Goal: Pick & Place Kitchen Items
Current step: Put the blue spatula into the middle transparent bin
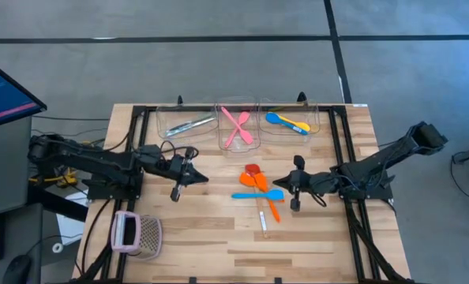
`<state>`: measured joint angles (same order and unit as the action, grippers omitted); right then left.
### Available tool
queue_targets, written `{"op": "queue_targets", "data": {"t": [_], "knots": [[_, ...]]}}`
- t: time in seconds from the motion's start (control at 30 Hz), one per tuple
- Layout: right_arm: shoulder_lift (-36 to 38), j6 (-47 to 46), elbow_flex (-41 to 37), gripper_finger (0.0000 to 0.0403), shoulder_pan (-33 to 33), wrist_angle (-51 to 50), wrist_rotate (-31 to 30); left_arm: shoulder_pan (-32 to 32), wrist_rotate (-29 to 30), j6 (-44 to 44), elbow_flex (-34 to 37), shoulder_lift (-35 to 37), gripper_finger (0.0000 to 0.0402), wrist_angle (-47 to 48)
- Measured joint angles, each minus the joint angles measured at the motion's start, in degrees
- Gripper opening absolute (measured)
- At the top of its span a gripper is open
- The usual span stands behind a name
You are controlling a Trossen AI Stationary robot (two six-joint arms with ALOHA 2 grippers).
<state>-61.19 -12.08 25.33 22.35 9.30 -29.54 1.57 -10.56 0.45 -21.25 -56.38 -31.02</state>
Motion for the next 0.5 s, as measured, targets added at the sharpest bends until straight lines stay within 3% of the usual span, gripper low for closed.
{"op": "queue_targets", "data": {"t": [0.23,0.5], "knots": [[-3.46,0.08,7.77,0.0,-0.93,-10.35,2.73,1.62,3.06,0.79,0.8,0.0,0.0001,-0.35],[-16.46,0.79,21.83,0.0,-3.94,-27.9,9.63,1.94,3.24,0.81,0.8,0.0,0.0002,-0.36]]}}
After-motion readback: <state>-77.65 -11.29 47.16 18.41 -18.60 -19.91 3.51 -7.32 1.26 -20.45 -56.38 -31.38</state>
